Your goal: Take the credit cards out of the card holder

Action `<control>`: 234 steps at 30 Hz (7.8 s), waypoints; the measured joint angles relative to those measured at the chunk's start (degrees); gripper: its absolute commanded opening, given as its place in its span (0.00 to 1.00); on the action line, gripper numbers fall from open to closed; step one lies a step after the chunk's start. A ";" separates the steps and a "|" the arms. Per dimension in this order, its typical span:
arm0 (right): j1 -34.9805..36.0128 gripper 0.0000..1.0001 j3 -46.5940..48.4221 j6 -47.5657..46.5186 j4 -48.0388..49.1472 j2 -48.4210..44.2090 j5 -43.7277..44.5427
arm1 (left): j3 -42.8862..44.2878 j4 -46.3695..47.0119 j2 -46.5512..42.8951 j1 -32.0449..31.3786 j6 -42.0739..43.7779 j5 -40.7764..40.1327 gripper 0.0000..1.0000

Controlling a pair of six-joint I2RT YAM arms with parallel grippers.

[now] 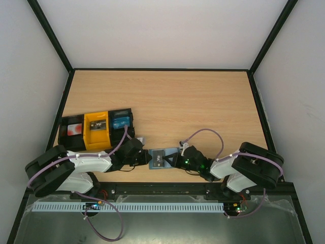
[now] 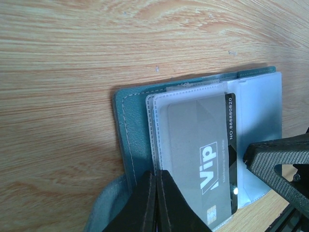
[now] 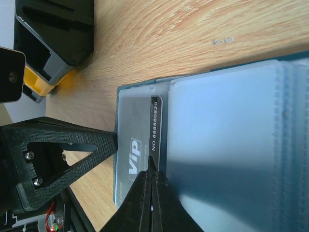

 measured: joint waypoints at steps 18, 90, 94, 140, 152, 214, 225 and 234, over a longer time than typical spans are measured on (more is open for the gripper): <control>-0.37 0.02 1.42 0.11 0.13 2.84 -0.52 | 0.98 1.60 2.25 0.00 0.48 0.76 0.03; 1.05 0.25 -5.05 8.57 -17.51 -49.13 1.60 | -2.67 29.64 -11.06 -1.29 -12.48 14.71 0.03; 1.05 0.34 1.14 0.76 -30.49 -54.77 1.53 | -2.60 22.03 -17.97 -1.29 -8.33 15.17 0.03; 1.09 0.02 22.29 -31.01 -53.77 -32.76 -24.20 | -2.08 -1.09 -30.88 -2.32 8.41 24.24 0.64; 1.09 0.02 18.86 -7.50 -25.40 -26.64 -15.04 | -8.24 5.01 -48.39 -2.51 -9.55 0.33 0.93; 1.70 0.51 13.60 13.68 -2.12 -23.08 5.44 | -6.56 5.90 -50.12 -2.51 -14.64 -12.57 0.03; 1.68 0.98 11.69 7.32 -12.68 -34.12 6.14 | 2.78 -12.52 -54.34 -1.55 -6.38 -17.00 0.03; 1.70 0.98 9.86 4.31 -18.73 -39.15 6.64 | 8.61 -21.75 -51.95 2.19 -0.90 -17.29 0.03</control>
